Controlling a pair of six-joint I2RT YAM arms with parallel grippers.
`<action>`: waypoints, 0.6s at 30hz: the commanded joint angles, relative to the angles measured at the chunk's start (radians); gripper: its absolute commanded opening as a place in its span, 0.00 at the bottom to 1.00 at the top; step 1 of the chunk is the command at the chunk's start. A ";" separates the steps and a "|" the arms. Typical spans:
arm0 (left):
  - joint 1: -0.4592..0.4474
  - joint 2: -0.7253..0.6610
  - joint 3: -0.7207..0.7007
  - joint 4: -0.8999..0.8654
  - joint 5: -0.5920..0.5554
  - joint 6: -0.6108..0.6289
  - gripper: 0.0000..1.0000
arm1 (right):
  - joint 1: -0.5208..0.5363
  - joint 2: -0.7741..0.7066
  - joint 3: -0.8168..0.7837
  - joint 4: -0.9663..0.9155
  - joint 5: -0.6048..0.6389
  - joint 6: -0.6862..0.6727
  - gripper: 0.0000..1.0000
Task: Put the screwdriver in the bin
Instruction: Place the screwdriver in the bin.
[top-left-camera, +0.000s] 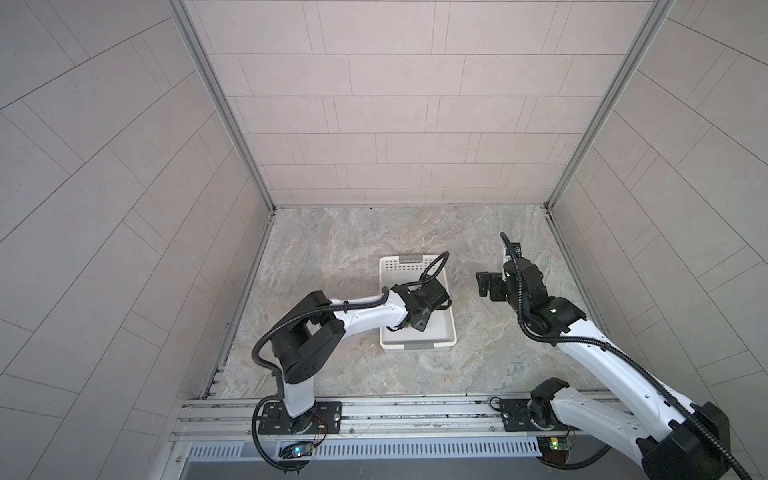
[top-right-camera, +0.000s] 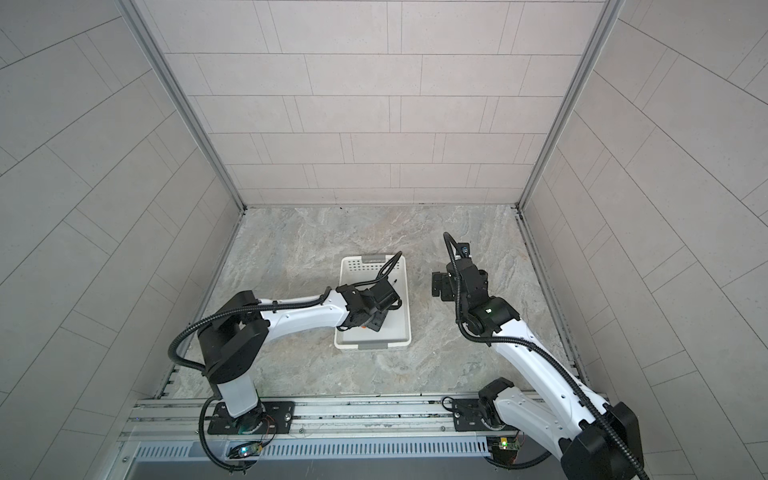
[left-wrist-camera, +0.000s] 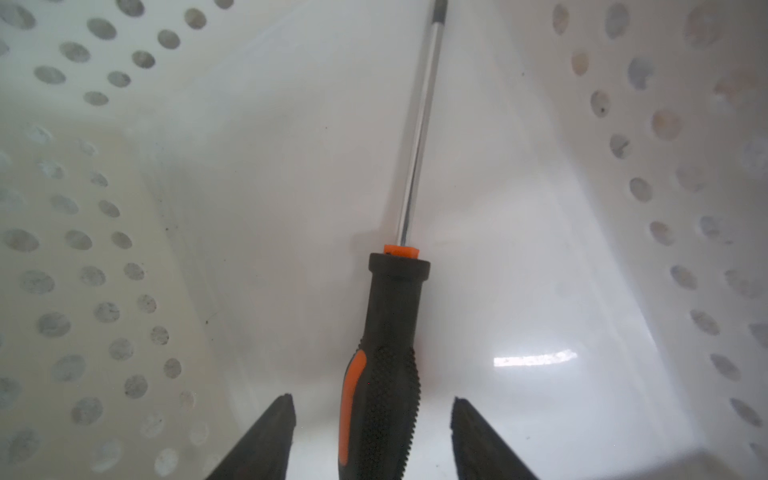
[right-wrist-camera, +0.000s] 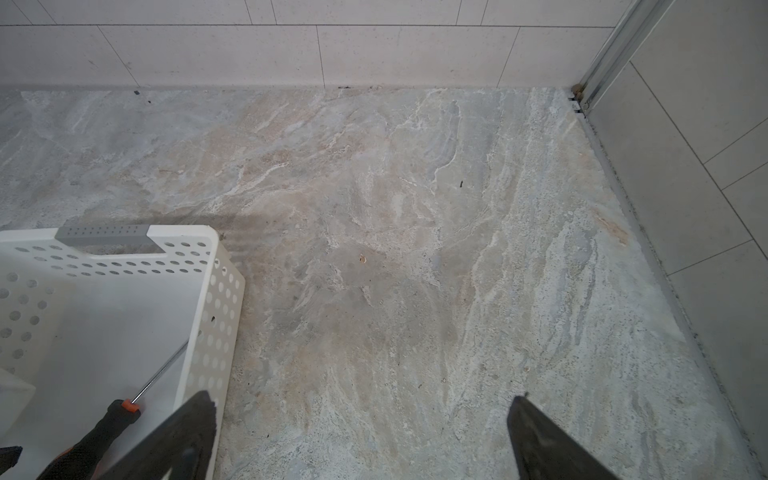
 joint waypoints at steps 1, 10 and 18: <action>-0.005 -0.039 0.055 -0.050 -0.040 -0.010 0.76 | 0.000 0.005 0.009 0.008 0.016 0.007 0.99; -0.006 -0.222 0.162 -0.148 -0.169 0.062 0.93 | 0.000 0.024 0.011 0.009 0.008 0.006 0.99; 0.002 -0.382 0.181 -0.122 -0.424 0.164 1.00 | -0.001 0.064 0.010 0.018 0.015 0.001 0.99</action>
